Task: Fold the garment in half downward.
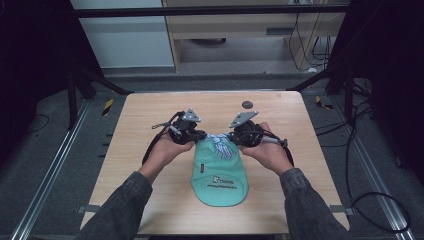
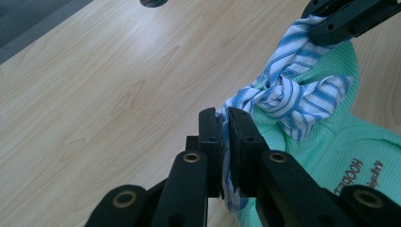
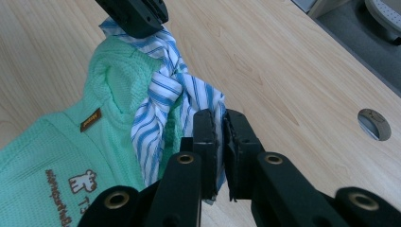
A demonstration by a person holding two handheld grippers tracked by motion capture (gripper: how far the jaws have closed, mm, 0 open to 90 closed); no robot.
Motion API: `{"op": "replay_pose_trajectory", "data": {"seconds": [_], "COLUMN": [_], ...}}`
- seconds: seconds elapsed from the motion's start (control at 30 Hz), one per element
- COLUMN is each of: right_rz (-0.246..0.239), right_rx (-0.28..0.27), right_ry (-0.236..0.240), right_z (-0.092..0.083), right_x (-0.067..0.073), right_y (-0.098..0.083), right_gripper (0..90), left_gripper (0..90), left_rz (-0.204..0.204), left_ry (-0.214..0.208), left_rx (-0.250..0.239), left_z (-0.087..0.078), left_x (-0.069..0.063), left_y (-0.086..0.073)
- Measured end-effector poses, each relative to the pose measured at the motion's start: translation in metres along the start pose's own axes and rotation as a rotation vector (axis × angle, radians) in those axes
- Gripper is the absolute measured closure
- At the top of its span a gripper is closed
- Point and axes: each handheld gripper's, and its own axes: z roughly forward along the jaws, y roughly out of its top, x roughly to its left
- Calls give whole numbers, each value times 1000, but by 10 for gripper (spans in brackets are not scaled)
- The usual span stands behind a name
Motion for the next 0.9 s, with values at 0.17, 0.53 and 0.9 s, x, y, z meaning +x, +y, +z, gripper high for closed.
{"op": "replay_pose_trajectory", "data": {"seconds": [0.17,0.53,0.9], "right_rz": [-5,-16,-5], "right_rx": [-2,-17,-29], "right_ry": [3,2,-10], "right_z": [-1,-3,-7], "right_x": [-4,-5,-9], "right_y": [3,8,9], "right_gripper": [840,839,838], "left_gripper": [844,845,845], "left_rz": [-8,-6,5], "left_ry": [3,13,25], "left_rx": [-12,-11,-19], "left_z": [0,-2,-3], "left_x": [2,6,5], "left_y": [2,5,11]}}
